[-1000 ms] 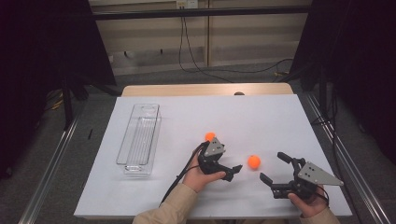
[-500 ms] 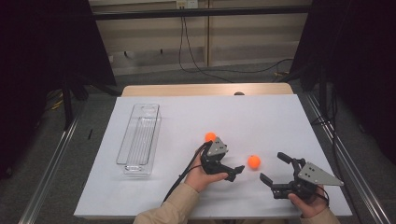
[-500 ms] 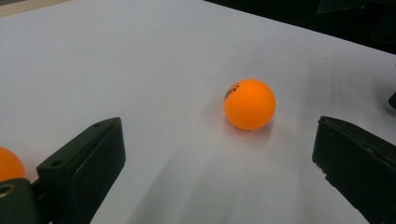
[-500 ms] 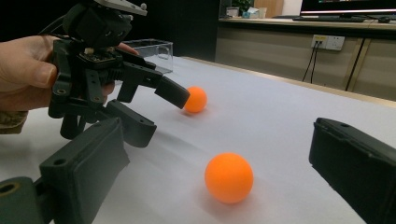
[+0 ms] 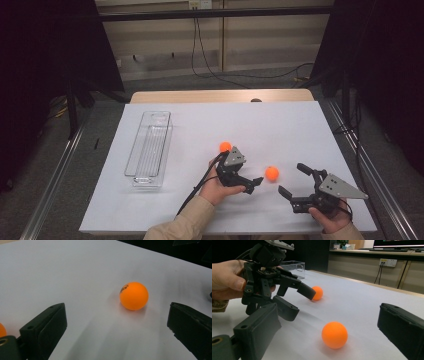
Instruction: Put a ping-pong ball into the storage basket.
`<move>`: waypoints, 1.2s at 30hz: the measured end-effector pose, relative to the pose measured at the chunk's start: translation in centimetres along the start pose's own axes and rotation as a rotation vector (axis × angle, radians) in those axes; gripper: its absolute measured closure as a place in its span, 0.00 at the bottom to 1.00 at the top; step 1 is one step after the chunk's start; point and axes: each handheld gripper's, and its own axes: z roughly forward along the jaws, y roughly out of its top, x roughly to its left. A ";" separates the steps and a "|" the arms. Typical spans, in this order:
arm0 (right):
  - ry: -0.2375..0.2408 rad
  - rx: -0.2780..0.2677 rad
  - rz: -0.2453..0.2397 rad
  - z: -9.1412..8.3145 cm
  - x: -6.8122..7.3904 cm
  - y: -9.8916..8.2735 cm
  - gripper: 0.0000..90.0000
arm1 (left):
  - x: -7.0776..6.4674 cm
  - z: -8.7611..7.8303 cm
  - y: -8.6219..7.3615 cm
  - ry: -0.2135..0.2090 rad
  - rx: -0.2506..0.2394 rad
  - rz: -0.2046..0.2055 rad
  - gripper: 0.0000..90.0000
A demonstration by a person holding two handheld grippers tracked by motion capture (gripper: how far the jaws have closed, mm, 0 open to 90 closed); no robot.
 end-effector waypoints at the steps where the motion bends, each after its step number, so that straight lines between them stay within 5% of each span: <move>1: -0.001 -0.002 0.002 0.0 0.0 0.0 0.03 | 0.0 0.0 0.0 0.002 0.004 0.003 0.03; 36: 0.002 0.005 0.001 0.0 0.0 0.0 0.04 | -0.4 1.9 1.2 -0.011 0.034 -0.006 0.07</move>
